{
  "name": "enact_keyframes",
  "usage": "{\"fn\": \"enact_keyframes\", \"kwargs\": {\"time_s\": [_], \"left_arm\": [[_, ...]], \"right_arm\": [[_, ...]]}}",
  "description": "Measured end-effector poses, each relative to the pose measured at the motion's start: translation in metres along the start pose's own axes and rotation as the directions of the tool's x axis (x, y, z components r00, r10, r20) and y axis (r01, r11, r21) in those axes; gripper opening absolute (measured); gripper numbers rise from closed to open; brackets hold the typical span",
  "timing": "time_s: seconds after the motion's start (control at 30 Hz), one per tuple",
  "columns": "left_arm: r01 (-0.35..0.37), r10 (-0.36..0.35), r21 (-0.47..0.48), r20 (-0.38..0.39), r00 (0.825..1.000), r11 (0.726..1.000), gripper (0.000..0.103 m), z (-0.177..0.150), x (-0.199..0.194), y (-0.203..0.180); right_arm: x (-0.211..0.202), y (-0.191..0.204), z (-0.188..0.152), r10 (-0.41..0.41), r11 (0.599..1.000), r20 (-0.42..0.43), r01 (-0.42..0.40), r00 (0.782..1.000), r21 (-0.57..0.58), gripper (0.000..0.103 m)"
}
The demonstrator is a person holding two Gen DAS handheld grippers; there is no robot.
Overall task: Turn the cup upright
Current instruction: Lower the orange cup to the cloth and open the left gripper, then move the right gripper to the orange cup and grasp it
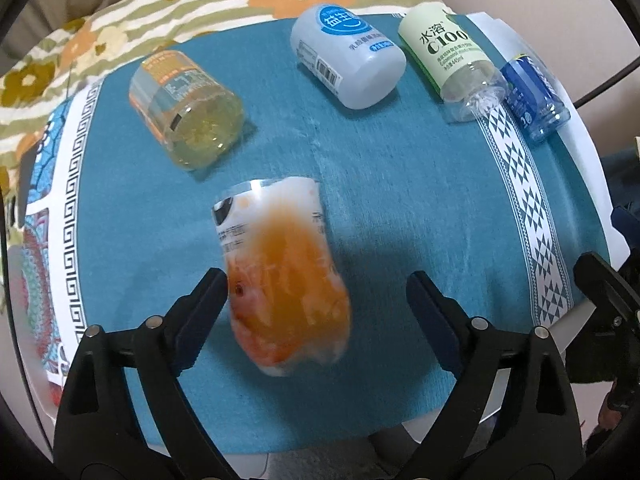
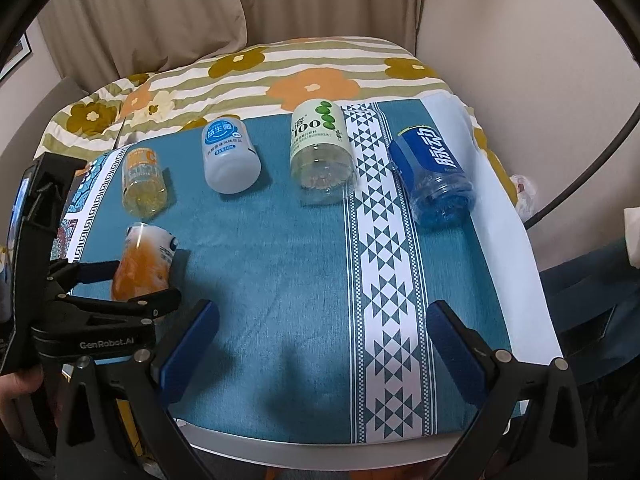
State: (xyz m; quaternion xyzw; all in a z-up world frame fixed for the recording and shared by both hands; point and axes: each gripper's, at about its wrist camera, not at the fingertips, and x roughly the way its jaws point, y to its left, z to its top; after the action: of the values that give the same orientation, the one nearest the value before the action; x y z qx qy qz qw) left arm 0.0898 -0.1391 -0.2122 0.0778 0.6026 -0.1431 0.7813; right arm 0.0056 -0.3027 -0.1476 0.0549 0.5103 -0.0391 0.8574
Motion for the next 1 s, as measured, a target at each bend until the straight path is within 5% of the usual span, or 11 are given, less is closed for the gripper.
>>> {"fn": "enact_keyframes", "kwargs": {"time_s": [0.63,0.77,1.0], "left_arm": [[-0.04,0.059,-0.161,0.109,0.992,0.986,0.096,-0.028,-0.056,0.029],[-0.075,0.112,-0.222,0.154,0.982,0.972,0.103,-0.036,-0.086,0.047],[-0.145,0.199,-0.266,0.19,0.961,0.953,0.103,-0.042,-0.109,0.097]], "right_arm": [[-0.025,0.005,0.018,0.079,0.993,0.036,-0.075,0.996,-0.092,0.103],[-0.027,0.016,0.038,0.145,0.982,-0.002,-0.144,0.989,-0.127,0.103],[0.005,0.054,0.063,0.27,0.952,-0.181,-0.291,0.946,-0.099,0.103]]}}
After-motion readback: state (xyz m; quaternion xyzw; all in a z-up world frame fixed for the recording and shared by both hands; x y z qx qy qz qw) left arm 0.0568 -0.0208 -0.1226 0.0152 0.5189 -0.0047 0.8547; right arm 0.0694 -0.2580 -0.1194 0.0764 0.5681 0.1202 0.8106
